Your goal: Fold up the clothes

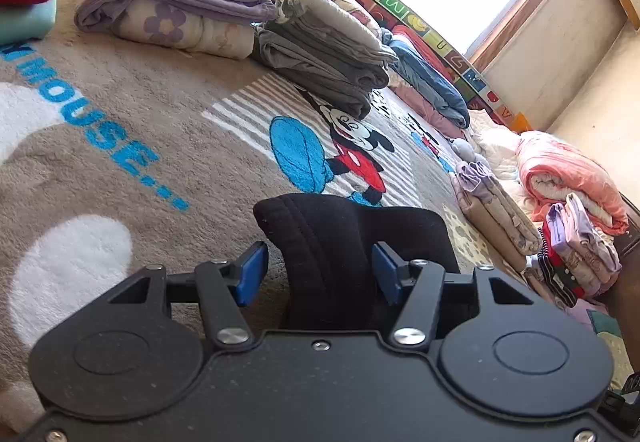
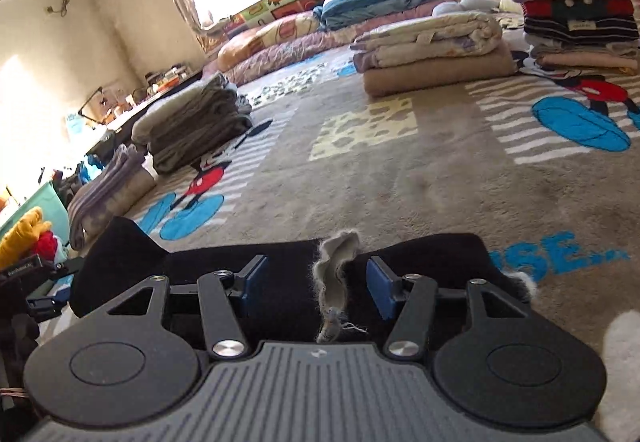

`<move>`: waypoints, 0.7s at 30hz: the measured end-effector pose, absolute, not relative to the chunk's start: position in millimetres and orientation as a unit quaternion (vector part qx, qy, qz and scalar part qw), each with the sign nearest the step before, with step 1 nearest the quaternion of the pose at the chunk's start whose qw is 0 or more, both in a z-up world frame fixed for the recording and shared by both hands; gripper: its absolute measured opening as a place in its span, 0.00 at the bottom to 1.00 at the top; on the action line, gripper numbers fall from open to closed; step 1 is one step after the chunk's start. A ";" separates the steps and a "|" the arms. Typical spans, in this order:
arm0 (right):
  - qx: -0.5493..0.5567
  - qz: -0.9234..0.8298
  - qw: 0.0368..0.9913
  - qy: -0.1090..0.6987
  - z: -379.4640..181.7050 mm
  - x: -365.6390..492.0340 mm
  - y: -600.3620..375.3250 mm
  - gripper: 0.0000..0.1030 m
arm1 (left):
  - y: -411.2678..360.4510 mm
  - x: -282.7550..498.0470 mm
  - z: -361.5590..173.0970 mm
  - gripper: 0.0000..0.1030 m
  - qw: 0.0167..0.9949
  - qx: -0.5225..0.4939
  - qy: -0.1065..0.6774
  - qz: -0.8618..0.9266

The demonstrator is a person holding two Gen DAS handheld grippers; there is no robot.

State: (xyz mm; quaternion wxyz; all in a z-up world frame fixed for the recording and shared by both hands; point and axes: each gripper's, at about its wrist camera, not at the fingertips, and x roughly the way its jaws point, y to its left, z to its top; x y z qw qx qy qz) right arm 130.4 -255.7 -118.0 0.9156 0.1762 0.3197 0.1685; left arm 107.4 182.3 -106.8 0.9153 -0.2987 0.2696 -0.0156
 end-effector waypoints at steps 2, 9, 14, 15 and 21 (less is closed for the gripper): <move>0.177 0.175 0.912 0.327 -126.4 135.8 -248.2 0.48 | 180.0 109.8 -108.6 0.54 0.916 -0.292 0.274 -0.016; 0.210 0.179 0.922 0.271 -119.9 119.3 -257.7 0.08 | 179.4 111.6 -109.6 0.35 0.915 -0.291 0.278 -0.024; 0.227 0.152 0.938 0.213 -93.1 97.7 -287.4 0.07 | 186.4 111.1 -106.6 0.27 0.909 -0.314 0.271 -0.033; 0.236 0.145 0.939 0.205 -89.7 94.6 -296.0 0.07 | 187.4 111.3 -106.2 0.26 0.907 -0.320 0.271 -0.037; 0.282 0.105 0.934 0.193 -90.5 80.0 -338.9 0.07 | 185.7 111.3 -103.4 0.22 0.905 -0.328 0.267 -0.049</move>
